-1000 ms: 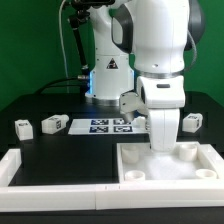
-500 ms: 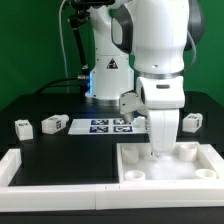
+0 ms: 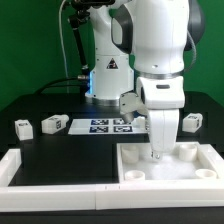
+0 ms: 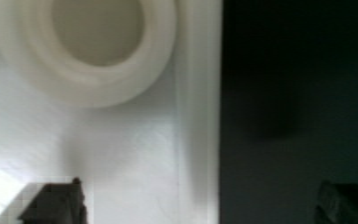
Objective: Assemble square table
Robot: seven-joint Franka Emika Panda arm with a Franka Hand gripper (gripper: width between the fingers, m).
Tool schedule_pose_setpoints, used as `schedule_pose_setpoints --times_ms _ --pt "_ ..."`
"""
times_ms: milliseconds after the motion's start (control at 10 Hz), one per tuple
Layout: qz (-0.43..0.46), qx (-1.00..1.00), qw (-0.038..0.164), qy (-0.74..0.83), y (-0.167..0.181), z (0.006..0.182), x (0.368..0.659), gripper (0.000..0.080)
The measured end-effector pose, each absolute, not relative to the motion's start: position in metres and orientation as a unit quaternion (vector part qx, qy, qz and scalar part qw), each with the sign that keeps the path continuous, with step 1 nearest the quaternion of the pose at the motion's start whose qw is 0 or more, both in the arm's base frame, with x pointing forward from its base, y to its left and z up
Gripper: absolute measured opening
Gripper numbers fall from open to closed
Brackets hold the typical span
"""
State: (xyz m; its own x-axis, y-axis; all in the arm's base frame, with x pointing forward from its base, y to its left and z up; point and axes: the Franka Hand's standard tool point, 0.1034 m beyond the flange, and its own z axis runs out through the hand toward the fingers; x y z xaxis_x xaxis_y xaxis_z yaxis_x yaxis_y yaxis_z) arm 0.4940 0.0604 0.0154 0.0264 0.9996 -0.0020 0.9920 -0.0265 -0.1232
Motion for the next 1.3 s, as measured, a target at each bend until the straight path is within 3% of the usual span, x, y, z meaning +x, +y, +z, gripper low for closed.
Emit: schedule_pose_setpoints --times_ms 300,600,800,1300 --pt "0.044 -0.716 0.043 -0.696 0.060 0.016 0.494 0.0649" --pt "0.040 -0.769 0.021 -0.637 0.072 0.048 0.478 0.0649" --pt "0.063 -0.845 0.021 -0.530 0.079 0.063 0.465 0.0649" --pt "0.063 -0.929 0.011 -0.365 0.086 0.065 0.465 0.0649"
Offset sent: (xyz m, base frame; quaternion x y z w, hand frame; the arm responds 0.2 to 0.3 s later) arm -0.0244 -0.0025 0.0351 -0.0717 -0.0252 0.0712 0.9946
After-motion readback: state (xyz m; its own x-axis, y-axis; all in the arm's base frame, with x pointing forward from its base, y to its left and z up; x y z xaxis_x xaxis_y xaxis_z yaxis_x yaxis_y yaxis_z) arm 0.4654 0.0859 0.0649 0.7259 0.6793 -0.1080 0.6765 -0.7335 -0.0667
